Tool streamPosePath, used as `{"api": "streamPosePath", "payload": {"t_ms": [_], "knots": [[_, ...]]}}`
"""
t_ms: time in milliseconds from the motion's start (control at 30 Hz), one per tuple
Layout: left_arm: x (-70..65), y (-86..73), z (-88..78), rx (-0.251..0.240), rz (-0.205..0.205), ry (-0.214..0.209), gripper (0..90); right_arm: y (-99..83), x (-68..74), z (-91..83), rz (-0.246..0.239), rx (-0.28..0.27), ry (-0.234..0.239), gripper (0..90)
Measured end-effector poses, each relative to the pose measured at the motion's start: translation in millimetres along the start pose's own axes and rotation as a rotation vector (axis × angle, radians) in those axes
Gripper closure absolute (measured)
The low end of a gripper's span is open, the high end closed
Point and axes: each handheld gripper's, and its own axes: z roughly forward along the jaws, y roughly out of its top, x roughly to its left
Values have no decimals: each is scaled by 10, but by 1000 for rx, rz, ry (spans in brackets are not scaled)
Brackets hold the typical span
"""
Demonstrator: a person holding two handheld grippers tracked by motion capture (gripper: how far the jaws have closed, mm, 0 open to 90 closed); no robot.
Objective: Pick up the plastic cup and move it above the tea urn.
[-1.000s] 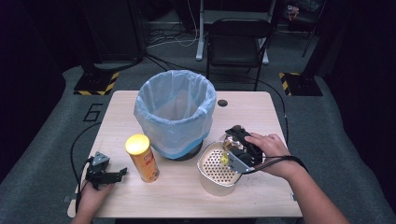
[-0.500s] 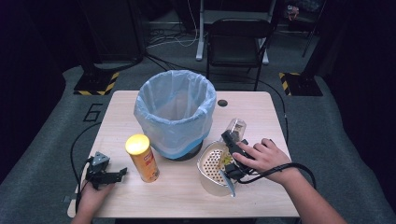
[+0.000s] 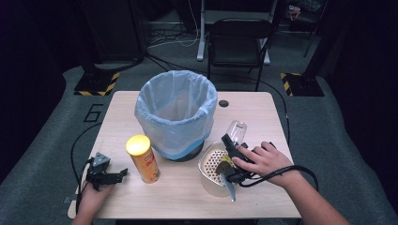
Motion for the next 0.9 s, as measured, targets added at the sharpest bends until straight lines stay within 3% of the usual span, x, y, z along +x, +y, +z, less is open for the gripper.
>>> {"api": "streamPosePath", "payload": {"t_ms": [133,167,400,467,500,667,733,767,833,867,900], "knots": [[0,0,1,-1,0,0,101,2,-31,-12,9,-7,-12,381],[0,0,1,-1,0,0,101,15,-5,-3,54,-21,-13,381],[1,0,0,0,1,0,101,16,-18,-15,45,-22,-10,381],[0,0,0,0,0,0,101,24,2,-6,102,-31,-32,381],[1,0,0,0,0,0,101,12,-18,-12,64,-28,-22,381],[1,0,0,0,1,0,101,3,-48,-32,54,-28,-14,381],[1,0,1,-1,1,1,101,4,-50,-36,59,-29,-15,381],[1,0,1,-1,1,1,101,21,-20,-26,112,-39,-46,381],[1,0,0,0,1,0,101,0,-71,-38,19,-27,-17,381],[1,0,0,0,1,0,101,12,-43,-30,65,-41,-25,381],[1,0,0,0,1,0,101,8,-55,-39,55,-40,-17,381]]}}
